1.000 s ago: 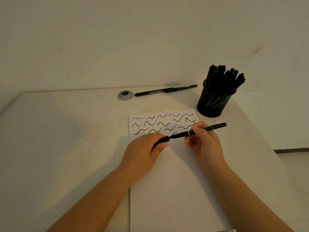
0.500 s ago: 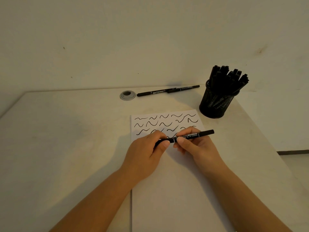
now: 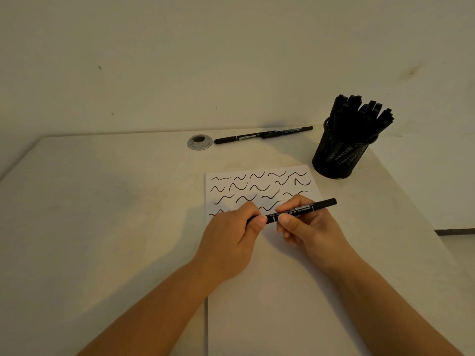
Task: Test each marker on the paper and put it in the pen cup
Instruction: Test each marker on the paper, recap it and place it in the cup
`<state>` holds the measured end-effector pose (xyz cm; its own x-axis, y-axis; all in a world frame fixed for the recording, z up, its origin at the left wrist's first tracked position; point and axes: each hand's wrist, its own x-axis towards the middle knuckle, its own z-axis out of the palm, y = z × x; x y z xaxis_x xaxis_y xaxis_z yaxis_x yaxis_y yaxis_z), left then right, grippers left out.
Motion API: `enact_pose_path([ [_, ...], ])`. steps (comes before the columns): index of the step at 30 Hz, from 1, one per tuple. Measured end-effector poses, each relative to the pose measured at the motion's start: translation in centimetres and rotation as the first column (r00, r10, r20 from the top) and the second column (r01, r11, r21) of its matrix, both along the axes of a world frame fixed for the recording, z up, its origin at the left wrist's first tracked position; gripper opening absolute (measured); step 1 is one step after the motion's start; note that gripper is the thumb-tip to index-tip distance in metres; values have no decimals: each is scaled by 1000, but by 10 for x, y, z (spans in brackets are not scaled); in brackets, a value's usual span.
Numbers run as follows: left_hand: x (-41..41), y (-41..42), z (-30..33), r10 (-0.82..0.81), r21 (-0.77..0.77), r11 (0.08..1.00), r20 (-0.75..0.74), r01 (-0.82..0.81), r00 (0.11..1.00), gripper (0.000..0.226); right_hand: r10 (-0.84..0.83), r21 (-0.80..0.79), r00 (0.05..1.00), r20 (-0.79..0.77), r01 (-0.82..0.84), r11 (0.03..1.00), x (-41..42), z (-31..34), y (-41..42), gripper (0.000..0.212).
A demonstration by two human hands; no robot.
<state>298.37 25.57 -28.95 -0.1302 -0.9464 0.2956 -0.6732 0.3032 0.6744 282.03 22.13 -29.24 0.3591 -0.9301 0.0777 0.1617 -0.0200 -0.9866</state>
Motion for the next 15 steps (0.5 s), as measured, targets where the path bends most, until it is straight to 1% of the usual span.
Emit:
enact_pose_path([
  [3, 1, -1, 0, -11, 4, 1000, -14, 11, 1000, 35, 11, -4, 1000, 12, -11, 1000, 0, 1, 0, 4],
  [5, 0, -2, 0, -13, 9, 1000, -29, 13, 999, 34, 13, -15, 1000, 2, -13, 1000, -1, 2, -1, 8],
  [9, 1, -4, 0, -12, 10, 1000, -57, 13, 998, 20, -5, -44, 999, -46, 3, 999, -4, 2, -3, 6],
  [11, 5, -6, 0, 2, 9, 1000, -105, -1, 994, 9, -19, -4, 1000, 6, 19, 1000, -4, 0, -5, 5],
  [13, 9, -6, 0, 22, 12, 1000, -160, -20, 987, 9, -85, 95, 988, 130, 73, 993, -8, 1, -8, 10],
  [14, 12, -7, 0, 36, 17, 999, -182, -33, 983, 9, -130, 106, 984, 121, 117, 987, -11, 3, -10, 13],
  [15, 15, -8, 1, 49, 19, 999, -197, -46, 979, 9, -165, 52, 986, 32, 163, 985, -16, 4, -13, 18],
])
